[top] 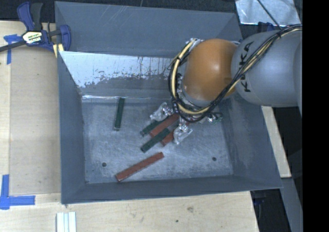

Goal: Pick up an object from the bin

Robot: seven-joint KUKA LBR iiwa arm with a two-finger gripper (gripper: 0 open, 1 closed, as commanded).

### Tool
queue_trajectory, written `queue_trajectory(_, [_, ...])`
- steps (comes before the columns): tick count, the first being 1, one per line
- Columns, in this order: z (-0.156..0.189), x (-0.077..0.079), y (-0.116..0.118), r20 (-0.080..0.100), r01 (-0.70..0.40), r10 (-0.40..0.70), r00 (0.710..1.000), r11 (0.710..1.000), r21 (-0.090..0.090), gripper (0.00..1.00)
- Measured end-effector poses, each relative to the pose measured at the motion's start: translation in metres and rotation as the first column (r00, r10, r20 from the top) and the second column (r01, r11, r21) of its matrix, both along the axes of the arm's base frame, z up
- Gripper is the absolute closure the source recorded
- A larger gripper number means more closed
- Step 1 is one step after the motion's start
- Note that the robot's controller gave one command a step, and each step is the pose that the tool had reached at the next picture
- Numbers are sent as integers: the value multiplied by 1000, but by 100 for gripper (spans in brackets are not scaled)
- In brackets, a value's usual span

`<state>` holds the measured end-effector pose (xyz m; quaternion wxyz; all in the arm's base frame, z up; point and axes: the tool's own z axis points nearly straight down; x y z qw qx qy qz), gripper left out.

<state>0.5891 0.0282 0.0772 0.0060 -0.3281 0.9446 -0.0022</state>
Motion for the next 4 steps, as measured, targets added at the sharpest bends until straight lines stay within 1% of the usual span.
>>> queue_trajectory(1, [2, -1, 0, -1, 0, 0, 1000, 1000, 0, 100])
queue_trajectory(2, [11, -2, 0, -8, 1, -1, 1000, 1000, 1, 100])
queue_trajectory(4, [27, -1, 0, -8, 2, -2, 1000, 1000, 1, 100])
